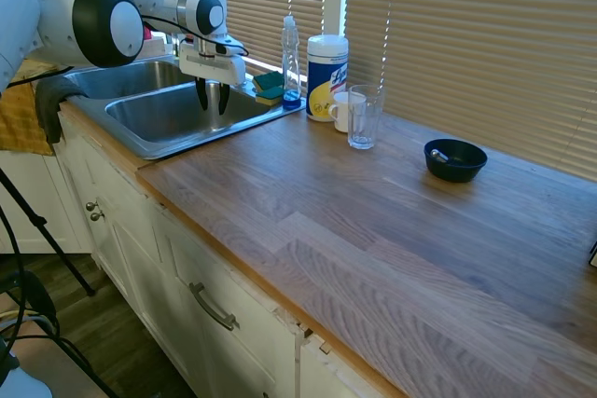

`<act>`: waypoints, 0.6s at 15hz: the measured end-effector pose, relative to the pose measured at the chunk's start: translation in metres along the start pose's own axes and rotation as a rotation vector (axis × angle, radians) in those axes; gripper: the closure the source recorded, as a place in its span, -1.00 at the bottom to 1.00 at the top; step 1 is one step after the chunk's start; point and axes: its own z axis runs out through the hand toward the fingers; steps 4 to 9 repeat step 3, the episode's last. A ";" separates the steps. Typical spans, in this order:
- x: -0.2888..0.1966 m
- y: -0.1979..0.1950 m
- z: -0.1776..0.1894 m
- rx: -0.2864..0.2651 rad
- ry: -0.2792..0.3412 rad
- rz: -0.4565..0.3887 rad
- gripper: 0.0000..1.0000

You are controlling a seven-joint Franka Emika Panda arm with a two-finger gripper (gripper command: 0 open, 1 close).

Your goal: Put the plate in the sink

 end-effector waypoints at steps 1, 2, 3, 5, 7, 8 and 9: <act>0.002 0.003 -0.016 0.012 0.009 0.012 -1.00; 0.005 0.007 -0.033 0.025 0.018 0.025 -1.00; 0.007 0.012 -0.053 0.039 0.029 0.041 -1.00; 0.007 0.012 -0.053 0.039 0.029 0.041 -1.00; 0.007 0.012 -0.053 0.039 0.029 0.041 -1.00; 0.007 0.012 -0.053 0.039 0.029 0.041 -1.00; 0.007 0.012 -0.053 0.039 0.029 0.041 -1.00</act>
